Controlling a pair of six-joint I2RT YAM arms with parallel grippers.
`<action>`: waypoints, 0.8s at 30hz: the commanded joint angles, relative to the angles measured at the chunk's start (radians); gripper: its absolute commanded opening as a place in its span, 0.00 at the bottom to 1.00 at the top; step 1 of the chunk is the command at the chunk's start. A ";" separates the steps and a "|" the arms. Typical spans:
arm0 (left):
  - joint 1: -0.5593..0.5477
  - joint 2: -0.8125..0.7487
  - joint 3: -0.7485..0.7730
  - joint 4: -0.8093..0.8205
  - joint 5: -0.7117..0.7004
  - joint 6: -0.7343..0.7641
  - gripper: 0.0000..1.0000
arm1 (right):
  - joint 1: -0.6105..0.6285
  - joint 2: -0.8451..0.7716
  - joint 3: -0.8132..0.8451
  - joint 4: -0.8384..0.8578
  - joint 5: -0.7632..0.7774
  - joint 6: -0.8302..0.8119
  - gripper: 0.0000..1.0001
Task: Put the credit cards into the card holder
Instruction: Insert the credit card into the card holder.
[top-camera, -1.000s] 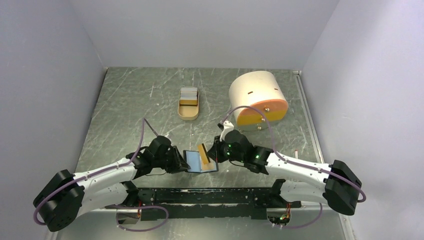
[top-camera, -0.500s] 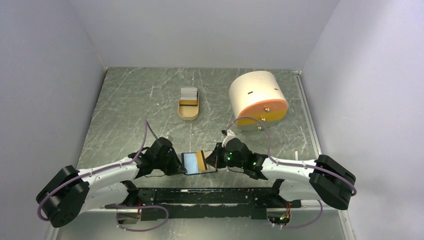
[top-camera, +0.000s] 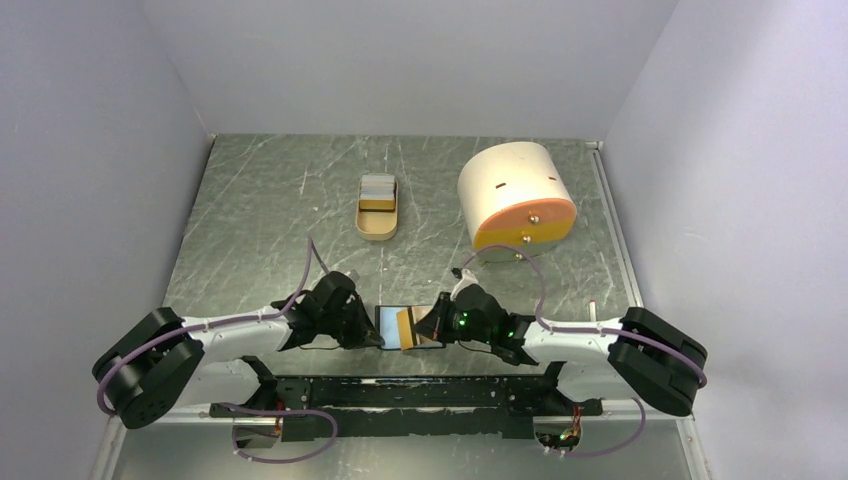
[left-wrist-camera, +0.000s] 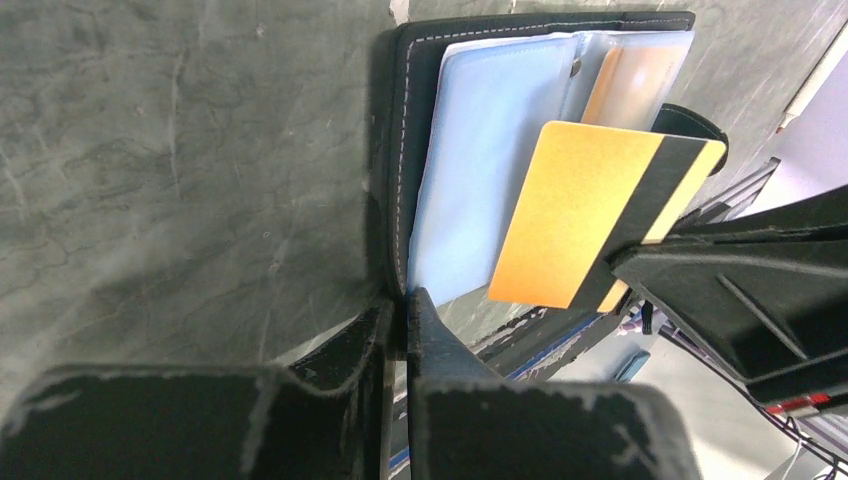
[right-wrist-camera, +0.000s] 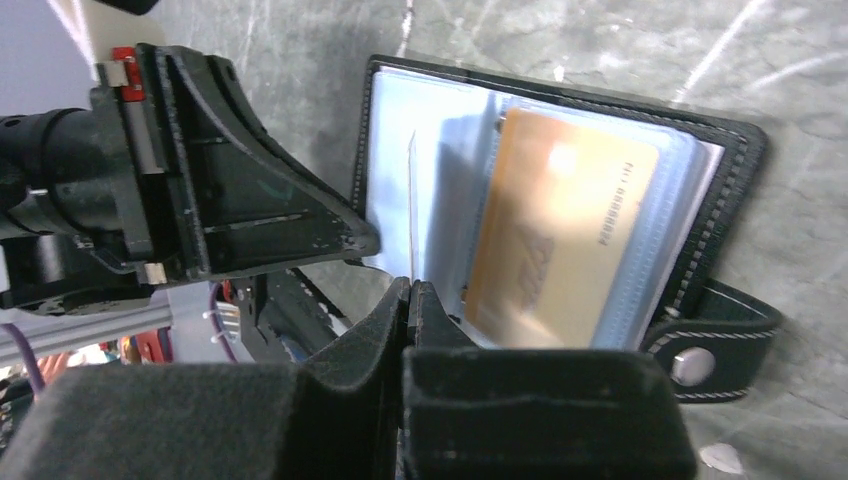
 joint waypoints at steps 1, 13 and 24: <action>-0.012 0.011 -0.005 -0.028 -0.006 0.015 0.10 | -0.008 -0.022 -0.038 0.008 0.046 0.028 0.00; -0.016 0.016 0.002 -0.037 -0.006 0.015 0.10 | -0.057 -0.018 -0.085 0.039 0.056 0.029 0.00; -0.021 0.027 0.007 -0.032 -0.004 0.013 0.12 | -0.077 0.056 -0.101 0.135 0.028 0.023 0.00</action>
